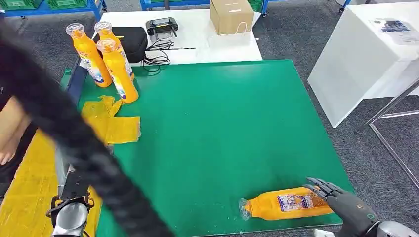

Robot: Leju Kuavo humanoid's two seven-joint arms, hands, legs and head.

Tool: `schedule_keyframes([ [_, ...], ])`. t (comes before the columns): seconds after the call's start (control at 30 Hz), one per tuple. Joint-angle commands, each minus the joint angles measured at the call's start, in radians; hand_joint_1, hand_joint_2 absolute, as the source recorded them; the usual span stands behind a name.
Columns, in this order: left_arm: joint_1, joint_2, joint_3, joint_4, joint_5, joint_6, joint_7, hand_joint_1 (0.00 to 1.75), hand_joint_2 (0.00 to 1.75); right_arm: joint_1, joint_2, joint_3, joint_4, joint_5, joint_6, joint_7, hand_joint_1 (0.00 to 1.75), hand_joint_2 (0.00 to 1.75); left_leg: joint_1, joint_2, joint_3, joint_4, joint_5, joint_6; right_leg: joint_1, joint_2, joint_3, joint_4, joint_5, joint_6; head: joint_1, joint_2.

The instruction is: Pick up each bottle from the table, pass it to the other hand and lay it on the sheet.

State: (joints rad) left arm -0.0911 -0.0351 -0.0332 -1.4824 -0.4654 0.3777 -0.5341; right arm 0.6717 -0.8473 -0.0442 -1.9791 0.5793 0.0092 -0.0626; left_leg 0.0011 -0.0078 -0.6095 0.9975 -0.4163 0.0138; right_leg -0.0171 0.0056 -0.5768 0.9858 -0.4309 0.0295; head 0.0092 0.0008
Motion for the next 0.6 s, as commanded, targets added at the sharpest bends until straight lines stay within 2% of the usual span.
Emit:
schedule_keyframes([
  [0.03,-0.015,-0.022,-0.025,0.05,0.001,0.0,0.011,0.0,1.75,-0.07,0.056,0.065,0.075,0.089,-0.01,0.051,0.0,1.75,0.002,-0.002,0.004,-0.001,-0.001,-0.001,0.002,-0.003,0.006,-0.003,-0.001,-0.001,0.0,0.0],
  [0.57,-0.016,-0.021,-0.046,0.049,-0.012,-0.006,0.013,0.0,1.75,-0.145,0.089,0.126,0.149,0.135,-0.003,0.058,0.0,1.75,0.001,-0.001,0.002,-0.001,0.0,0.0,0.001,-0.001,0.003,-0.002,0.0,-0.001,0.0,0.0],
  [0.6,-0.016,-0.021,-0.046,0.049,-0.012,-0.006,0.013,0.0,1.75,-0.145,0.089,0.126,0.149,0.135,-0.003,0.058,0.0,1.75,0.003,-0.001,0.005,-0.001,-0.002,-0.001,0.004,-0.003,0.008,-0.004,-0.001,-0.002,0.0,0.0],
])
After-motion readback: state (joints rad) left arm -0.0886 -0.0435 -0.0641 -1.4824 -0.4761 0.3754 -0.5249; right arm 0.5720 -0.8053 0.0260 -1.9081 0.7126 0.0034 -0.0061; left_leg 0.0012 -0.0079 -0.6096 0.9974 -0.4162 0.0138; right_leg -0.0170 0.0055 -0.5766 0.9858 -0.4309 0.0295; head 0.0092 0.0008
